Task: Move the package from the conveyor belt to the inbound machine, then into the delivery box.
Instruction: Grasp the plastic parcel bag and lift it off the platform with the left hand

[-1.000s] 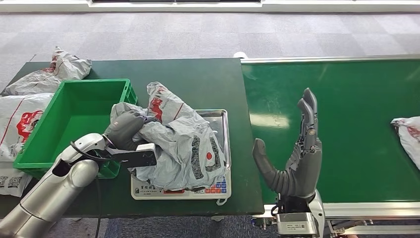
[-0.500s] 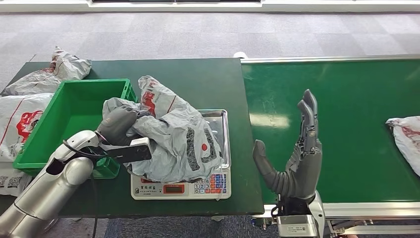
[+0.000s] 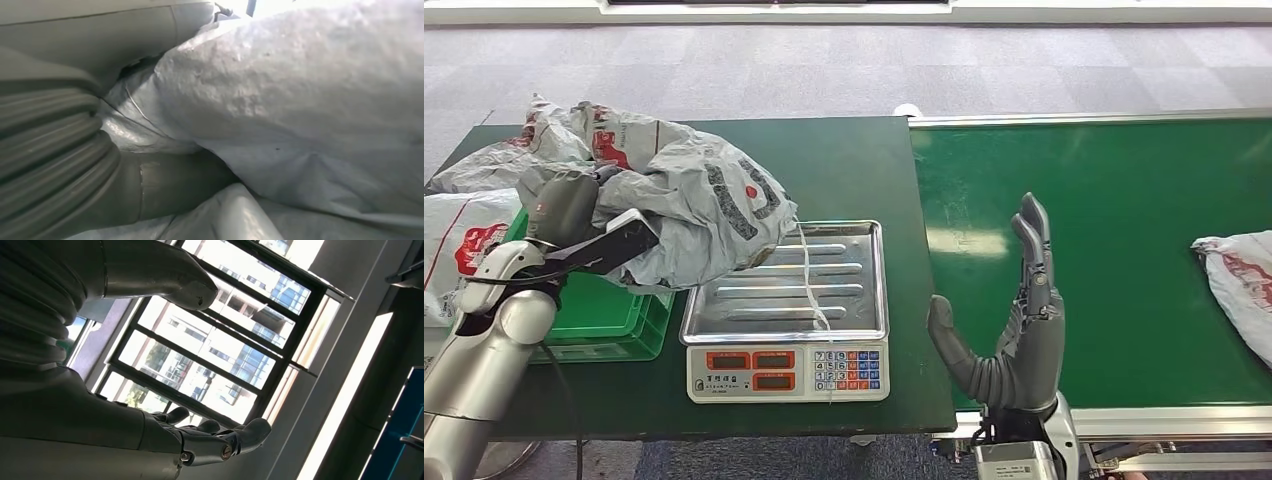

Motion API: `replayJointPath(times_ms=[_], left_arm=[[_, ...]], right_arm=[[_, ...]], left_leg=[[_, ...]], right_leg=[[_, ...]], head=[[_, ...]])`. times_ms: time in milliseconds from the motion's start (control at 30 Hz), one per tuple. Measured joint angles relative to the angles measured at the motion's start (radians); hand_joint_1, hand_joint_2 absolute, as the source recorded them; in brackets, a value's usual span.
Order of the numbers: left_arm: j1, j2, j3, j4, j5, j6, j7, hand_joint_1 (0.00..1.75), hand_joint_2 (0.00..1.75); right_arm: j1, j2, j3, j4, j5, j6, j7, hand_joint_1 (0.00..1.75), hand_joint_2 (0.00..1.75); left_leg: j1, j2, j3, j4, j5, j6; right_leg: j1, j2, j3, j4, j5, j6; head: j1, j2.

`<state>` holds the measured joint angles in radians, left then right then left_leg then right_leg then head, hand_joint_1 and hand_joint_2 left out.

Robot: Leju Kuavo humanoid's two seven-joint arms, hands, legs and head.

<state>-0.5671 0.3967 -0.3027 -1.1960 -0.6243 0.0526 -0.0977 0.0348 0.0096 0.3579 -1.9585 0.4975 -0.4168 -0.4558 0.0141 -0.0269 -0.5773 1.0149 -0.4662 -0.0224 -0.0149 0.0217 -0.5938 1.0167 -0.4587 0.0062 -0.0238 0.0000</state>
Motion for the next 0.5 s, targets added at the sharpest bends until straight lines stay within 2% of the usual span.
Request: replayJointPath(times_ms=[233, 500], left_arm=[[-0.081, -0.024, 0.064, 0.152, -0.066, 0.000, 0.022, 1.75, 1.75], [-0.097, -0.050, 0.100, 0.280, -0.113, 0.029, 0.024, 1.75, 1.75]], right_arm=[[0.025, 0.010, -0.013, -0.017, 0.016, 0.000, 0.009, 0.00, 1.75], [0.027, 0.021, -0.020, -0.020, 0.031, 0.002, 0.016, 0.00, 1.75]], left_leg=[[0.000, 0.002, -0.001, 0.000, 0.000, 0.000], [0.000, 0.002, -0.001, 0.000, 0.000, 0.000]], right_leg=[[0.000, 0.001, 0.000, 0.000, 0.001, 0.000], [0.000, 0.001, -0.001, 0.000, 0.001, 0.000]], head=[[0.000, 0.000], [0.000, 0.000]])
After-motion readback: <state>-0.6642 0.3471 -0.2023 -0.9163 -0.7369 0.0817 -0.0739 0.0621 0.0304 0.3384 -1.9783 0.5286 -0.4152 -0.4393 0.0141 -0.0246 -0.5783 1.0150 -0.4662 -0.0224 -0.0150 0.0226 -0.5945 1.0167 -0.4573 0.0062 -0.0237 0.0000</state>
